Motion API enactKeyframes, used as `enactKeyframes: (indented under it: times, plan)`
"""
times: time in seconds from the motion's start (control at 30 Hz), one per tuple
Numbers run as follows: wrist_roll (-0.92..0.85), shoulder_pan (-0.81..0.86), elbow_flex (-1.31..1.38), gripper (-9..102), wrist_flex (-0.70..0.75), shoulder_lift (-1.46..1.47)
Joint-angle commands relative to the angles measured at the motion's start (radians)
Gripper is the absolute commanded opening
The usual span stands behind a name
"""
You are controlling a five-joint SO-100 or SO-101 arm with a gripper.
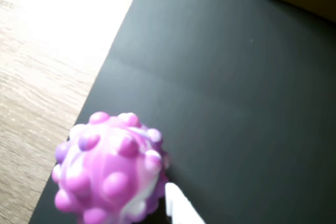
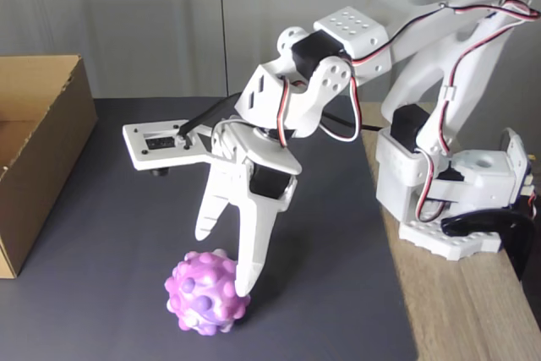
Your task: Grasp a ball and put it in the box.
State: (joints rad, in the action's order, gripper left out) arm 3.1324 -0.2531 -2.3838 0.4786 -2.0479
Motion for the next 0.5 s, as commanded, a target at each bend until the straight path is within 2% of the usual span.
enactKeyframes:
  times: [0.0,0.47]
  plan:
    - [0.009,0.005,0.046,45,-0.04,0.023]
    - [0.043,0.017,0.034,42,-0.164,0.202]
